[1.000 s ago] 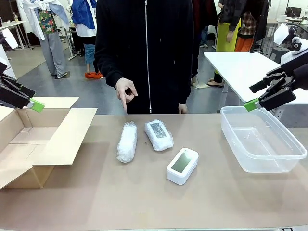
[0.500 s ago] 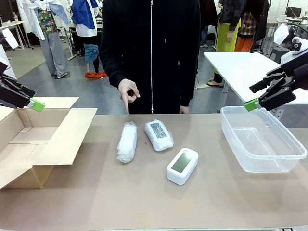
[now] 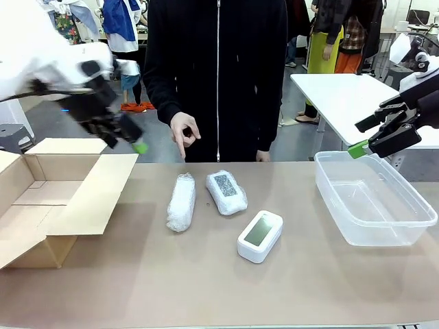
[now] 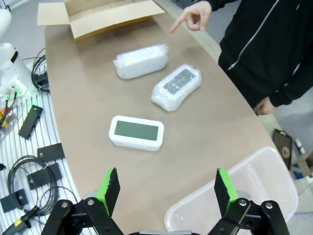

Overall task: Separate and place wrapped and unwrapped clocks.
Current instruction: Pick up the Digital clock indicated by the person.

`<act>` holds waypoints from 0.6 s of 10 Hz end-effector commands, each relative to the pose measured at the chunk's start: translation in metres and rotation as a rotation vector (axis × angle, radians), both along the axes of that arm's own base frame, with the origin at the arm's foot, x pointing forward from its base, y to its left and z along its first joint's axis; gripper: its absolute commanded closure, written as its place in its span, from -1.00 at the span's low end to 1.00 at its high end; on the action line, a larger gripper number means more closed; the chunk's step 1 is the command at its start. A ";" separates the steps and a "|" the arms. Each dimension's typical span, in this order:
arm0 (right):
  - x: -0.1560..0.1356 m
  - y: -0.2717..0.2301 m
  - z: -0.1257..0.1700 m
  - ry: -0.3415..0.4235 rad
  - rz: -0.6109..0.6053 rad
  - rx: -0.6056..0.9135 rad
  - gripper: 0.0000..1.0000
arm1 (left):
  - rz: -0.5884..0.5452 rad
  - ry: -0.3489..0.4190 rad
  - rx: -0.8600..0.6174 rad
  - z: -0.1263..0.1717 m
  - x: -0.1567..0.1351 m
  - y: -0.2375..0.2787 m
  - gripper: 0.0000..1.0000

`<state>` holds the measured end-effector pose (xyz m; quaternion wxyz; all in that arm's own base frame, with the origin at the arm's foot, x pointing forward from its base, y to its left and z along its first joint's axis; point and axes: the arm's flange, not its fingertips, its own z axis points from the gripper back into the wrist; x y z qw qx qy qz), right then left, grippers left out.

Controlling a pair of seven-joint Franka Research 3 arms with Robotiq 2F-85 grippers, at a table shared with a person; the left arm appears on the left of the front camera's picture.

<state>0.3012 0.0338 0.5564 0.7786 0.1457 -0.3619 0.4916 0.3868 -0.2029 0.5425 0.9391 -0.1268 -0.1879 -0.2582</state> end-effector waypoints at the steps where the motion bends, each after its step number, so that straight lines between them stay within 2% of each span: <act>1: 0.002 0.000 -0.003 0.009 0.012 0.009 -1.00 | 0.189 0.072 -0.053 0.003 0.043 -0.030 -1.00; 3: 0.002 0.000 -0.003 0.009 0.012 0.009 -1.00 | 0.270 0.100 0.000 -0.028 0.065 -0.050 -1.00; 4: 0.002 0.000 -0.003 0.009 0.012 0.009 -1.00 | 0.228 0.135 0.018 -0.032 0.065 -0.043 -1.00; 6: 0.002 0.000 -0.003 0.009 0.012 0.009 -1.00 | 0.219 0.115 -0.031 -0.026 0.060 -0.044 -1.00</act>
